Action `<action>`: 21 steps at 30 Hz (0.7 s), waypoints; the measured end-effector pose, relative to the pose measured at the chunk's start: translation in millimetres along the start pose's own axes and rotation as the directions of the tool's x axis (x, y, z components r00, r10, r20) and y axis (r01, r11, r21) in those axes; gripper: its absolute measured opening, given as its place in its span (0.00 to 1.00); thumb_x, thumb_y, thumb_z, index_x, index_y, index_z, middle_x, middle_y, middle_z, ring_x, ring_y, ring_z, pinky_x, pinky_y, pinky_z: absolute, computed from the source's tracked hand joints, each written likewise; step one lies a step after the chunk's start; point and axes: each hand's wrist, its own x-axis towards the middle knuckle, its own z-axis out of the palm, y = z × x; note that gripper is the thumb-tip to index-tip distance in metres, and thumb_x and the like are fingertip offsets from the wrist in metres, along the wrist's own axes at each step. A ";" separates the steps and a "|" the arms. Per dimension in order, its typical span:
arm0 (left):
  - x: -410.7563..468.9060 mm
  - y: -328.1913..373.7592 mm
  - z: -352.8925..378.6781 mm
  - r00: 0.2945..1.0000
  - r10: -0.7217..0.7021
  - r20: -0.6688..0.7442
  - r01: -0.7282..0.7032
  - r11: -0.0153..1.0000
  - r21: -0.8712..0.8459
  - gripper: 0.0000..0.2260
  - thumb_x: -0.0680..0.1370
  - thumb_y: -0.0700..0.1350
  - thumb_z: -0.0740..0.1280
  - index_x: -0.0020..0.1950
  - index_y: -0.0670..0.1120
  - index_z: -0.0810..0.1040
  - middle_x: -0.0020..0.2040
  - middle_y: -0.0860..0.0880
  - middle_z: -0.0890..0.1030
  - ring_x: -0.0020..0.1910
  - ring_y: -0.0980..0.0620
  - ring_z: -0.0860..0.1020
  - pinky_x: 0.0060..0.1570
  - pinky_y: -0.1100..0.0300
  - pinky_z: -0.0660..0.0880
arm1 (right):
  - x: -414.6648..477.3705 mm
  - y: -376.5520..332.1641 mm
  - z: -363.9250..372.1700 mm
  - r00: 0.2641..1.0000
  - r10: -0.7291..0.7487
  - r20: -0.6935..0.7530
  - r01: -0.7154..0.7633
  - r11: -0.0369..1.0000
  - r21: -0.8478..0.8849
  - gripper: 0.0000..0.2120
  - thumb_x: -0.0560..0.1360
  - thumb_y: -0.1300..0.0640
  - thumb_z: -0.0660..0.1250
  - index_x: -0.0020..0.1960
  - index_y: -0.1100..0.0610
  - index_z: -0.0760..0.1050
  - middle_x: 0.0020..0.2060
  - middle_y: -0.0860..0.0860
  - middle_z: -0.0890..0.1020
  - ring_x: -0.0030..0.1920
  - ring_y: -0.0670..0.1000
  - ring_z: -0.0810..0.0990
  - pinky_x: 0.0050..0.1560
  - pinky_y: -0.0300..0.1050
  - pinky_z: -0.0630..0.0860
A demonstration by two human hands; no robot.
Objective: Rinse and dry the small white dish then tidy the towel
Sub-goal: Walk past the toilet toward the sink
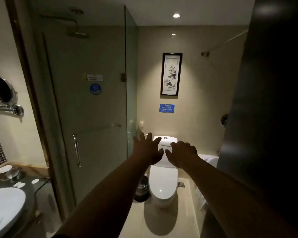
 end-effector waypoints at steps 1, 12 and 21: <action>5.8 -3.7 1.0 1.000 -0.011 0.004 0.011 1.000 0.004 0.28 0.80 0.64 0.55 0.78 0.58 0.58 0.79 0.44 0.58 0.78 0.36 0.53 0.72 0.32 0.49 | 7.3 0.8 3.6 1.000 -0.002 -0.003 0.002 1.000 -0.004 0.24 0.80 0.38 0.55 0.66 0.51 0.73 0.60 0.54 0.79 0.60 0.57 0.77 0.60 0.54 0.72; 122.8 -68.3 44.4 0.998 -0.065 0.014 0.065 0.998 0.005 0.28 0.80 0.65 0.55 0.78 0.57 0.58 0.80 0.43 0.55 0.77 0.36 0.53 0.72 0.32 0.51 | 146.5 -1.7 37.0 0.998 -0.047 0.045 0.050 0.997 -0.058 0.22 0.79 0.41 0.55 0.66 0.52 0.72 0.59 0.54 0.78 0.58 0.58 0.76 0.58 0.55 0.72; 234.0 -94.1 88.9 0.999 -0.008 0.036 0.007 1.000 0.021 0.28 0.79 0.64 0.57 0.78 0.57 0.59 0.78 0.44 0.61 0.75 0.37 0.59 0.71 0.33 0.55 | 241.3 -4.5 72.2 0.999 -0.004 0.050 0.005 1.000 -0.024 0.20 0.80 0.42 0.56 0.65 0.52 0.73 0.57 0.54 0.80 0.55 0.57 0.78 0.58 0.53 0.75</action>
